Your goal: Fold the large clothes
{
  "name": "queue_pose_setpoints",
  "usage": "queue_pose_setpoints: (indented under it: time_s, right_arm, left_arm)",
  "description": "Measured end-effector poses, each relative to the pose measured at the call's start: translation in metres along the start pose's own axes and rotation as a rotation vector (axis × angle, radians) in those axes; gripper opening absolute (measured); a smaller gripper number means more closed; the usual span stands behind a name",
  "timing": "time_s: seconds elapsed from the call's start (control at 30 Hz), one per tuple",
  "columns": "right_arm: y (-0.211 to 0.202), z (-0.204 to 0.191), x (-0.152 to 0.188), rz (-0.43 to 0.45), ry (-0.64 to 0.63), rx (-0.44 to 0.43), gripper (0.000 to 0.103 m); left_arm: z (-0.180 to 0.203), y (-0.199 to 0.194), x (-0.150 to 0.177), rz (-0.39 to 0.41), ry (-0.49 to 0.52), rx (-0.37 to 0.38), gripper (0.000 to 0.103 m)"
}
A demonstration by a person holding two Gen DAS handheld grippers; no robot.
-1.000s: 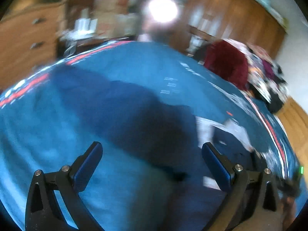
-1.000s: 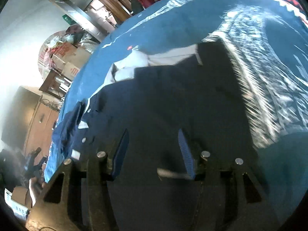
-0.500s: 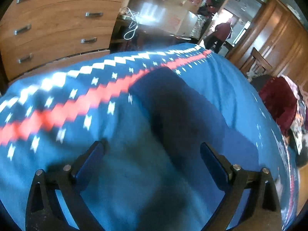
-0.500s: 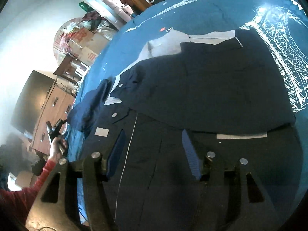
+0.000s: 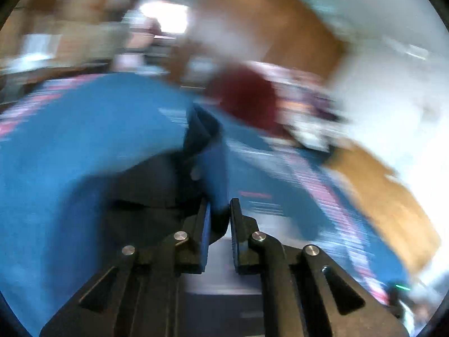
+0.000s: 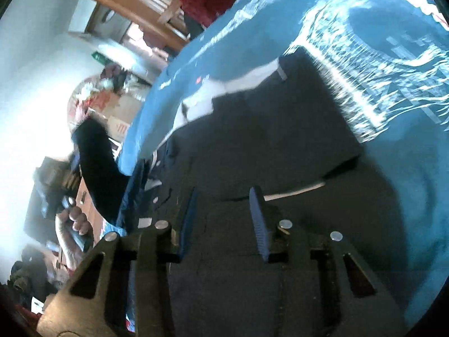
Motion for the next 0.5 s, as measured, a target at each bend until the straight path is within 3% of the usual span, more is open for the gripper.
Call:
queue_pose_setpoints:
  time_s: [0.03, 0.07, 0.13, 0.2, 0.27, 0.33, 0.43, 0.5]
  right_arm:
    - [-0.009, 0.007, -0.003, 0.015, 0.011, 0.002, 0.039]
    - [-0.014, 0.012, -0.004, 0.021, 0.016, 0.007, 0.039]
    - [-0.022, 0.024, -0.007, 0.026, 0.027, 0.021, 0.041]
    - [-0.021, 0.031, -0.012, 0.015, 0.023, 0.017, 0.042]
    - [-0.010, 0.029, -0.019, -0.006, 0.001, -0.003, 0.044]
    - [0.009, 0.021, -0.026, -0.034, -0.018, -0.033, 0.044]
    - [0.041, -0.001, -0.038, -0.090, -0.018, -0.075, 0.045]
    - [0.068, -0.013, -0.044, -0.135, -0.045, -0.045, 0.045]
  left_arm:
    - [0.046, 0.027, 0.021, -0.044, -0.033, 0.119, 0.024]
    - [0.069, 0.042, 0.035, -0.093, -0.061, 0.184, 0.042]
    - [0.097, 0.058, 0.064, -0.167, -0.124, 0.255, 0.045]
    - [0.101, 0.049, 0.077, -0.187, -0.122, 0.274, 0.045]
    - [0.071, 0.023, 0.076, -0.145, -0.119, 0.194, 0.058]
    - [0.028, 0.002, 0.071, -0.102, -0.152, 0.094, 0.062]
    - [-0.049, -0.029, 0.074, -0.072, -0.219, -0.096, 0.063]
    - [-0.084, -0.041, 0.083, -0.075, -0.223, -0.195, 0.063]
Point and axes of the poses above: each gripper's, at about its wrist camera, not at the fingertips, and y roughly the way its jaws point, z to its right, x to its underside, the point moved 8 cm from there along y, roughly the way its jaws point, and after that the axes turned 9 degrees about z, right-handed, at the moved point
